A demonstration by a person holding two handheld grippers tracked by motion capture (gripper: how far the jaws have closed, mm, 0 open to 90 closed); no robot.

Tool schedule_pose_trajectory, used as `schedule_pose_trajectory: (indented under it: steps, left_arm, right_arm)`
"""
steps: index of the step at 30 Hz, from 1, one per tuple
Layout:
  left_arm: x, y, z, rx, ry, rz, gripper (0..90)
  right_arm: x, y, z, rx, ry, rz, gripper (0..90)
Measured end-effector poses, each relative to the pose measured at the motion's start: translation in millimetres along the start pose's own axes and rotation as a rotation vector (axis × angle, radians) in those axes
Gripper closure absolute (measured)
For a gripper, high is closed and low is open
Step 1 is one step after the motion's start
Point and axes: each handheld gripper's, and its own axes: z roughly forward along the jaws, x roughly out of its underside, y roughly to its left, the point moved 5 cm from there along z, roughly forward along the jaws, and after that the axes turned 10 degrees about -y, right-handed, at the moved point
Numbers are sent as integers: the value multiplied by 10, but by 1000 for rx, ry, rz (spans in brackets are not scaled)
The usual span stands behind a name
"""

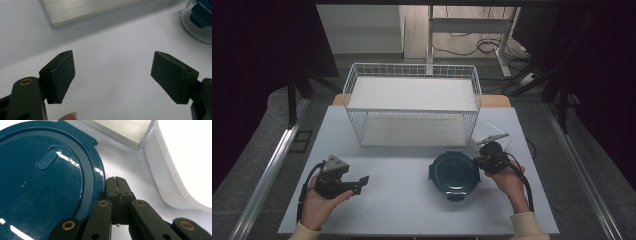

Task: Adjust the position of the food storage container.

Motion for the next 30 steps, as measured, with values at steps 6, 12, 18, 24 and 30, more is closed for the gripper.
schedule_pose_trajectory:
  steps: [6, 12, 18, 24, 30]
  left_arm:
    - [1, -9, 12, 2, 4, 4, 193]
    - [1, -8, 12, 3, 5, 7, 193]
    - [-1, -7, 7, 3, 3, 8, 193]
    - [-3, -14, 8, 4, 4, 10, 194]
    - [6, -16, 27, 4, 11, 15, 194]
  right_arm:
    - [-2, 61, -11, -7, 10, -7, 895]
    - [-22, 152, -2, -22, 16, -28, 894]
    - [-56, 282, 8, -47, 12, -45, 894]
    - [-84, 389, -2, -63, 9, -57, 895]
    - [-90, 490, 24, -76, 23, -77, 895]
